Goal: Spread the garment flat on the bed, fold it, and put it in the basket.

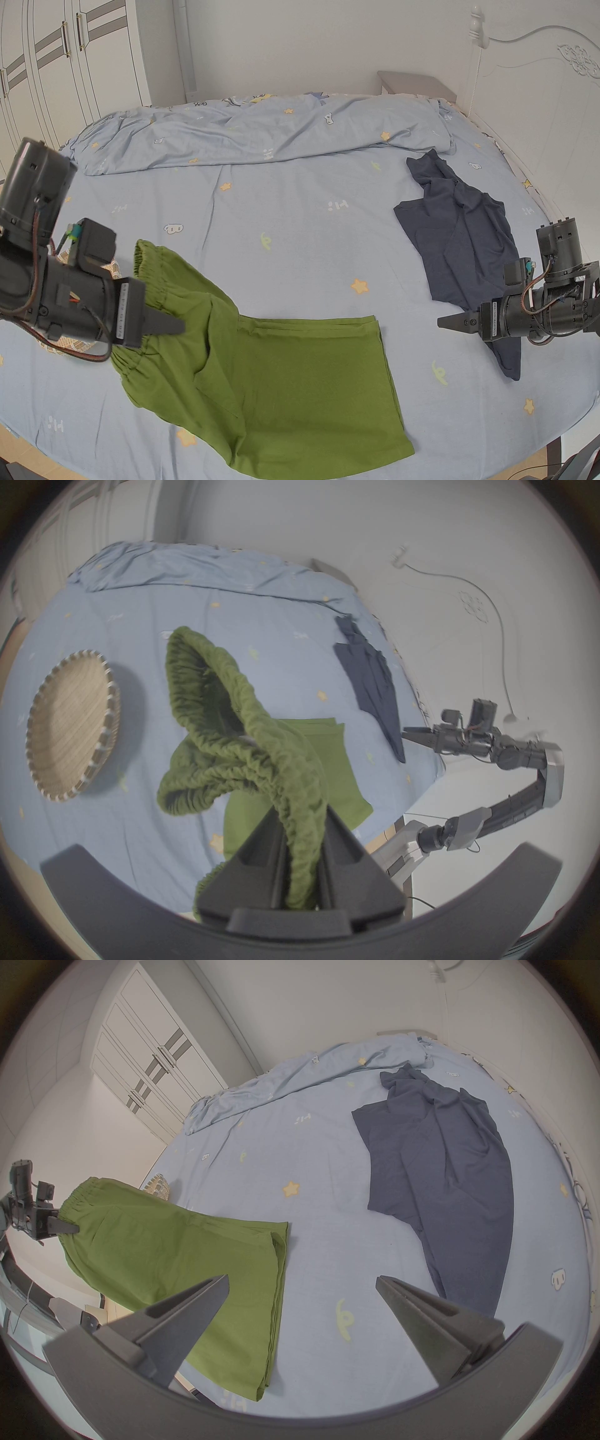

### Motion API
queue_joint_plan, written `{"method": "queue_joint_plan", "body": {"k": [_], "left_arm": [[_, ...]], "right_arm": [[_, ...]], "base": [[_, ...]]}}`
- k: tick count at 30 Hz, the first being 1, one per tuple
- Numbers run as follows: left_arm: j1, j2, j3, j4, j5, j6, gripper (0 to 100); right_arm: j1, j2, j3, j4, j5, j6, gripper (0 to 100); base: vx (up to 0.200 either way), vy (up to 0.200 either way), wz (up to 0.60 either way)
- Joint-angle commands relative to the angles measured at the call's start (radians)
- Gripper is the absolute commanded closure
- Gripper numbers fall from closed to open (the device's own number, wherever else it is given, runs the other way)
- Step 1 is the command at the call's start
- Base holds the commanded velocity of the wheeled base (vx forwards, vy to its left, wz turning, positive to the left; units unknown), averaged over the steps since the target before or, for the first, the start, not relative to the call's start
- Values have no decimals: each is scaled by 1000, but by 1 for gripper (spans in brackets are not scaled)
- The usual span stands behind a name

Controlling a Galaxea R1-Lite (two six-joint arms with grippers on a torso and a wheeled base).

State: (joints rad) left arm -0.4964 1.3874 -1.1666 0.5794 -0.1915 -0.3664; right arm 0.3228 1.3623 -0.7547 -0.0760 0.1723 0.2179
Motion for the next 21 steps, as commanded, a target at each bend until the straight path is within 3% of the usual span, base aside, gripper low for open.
{"method": "queue_joint_plan", "body": {"k": [1, 9, 21], "left_arm": [[-116, 110, -87, 5, 30, -5, 100], [-271, 277, -159, -12, 58, -8, 100], [-387, 397, -154, -150, 165, -34, 100]], "right_arm": [[1, 3, 1, -1, 1, 1, 0], [1, 4, 1, -2, 1, 1, 0], [4, 6, 15, -5, 3, 3, 0]], "base": [[0, 0, 0], [0, 0, 0], [0, 0, 0]]}}
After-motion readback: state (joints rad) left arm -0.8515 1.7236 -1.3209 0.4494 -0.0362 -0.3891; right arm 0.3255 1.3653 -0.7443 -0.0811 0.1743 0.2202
